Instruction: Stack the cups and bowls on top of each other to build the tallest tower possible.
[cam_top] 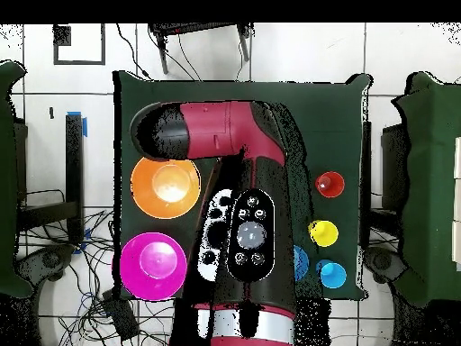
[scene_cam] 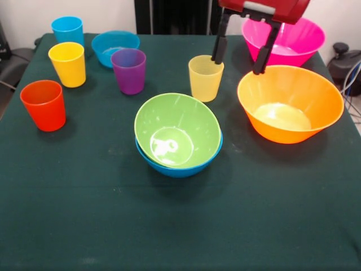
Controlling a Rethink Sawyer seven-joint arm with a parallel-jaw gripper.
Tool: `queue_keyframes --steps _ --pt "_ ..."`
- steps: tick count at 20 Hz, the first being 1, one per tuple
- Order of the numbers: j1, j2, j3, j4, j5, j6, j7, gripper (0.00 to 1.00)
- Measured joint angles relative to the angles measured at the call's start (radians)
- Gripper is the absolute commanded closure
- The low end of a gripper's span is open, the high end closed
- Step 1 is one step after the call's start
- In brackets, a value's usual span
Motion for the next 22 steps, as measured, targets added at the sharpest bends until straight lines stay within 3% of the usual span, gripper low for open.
queue_keyframes --steps 10,22 --pt "-0.033 0.006 0.008 0.011 -0.002 -0.019 0.000 0.00" --pt "-0.021 0.068 -0.006 0.069 -0.121 -0.236 0.000 0.00"
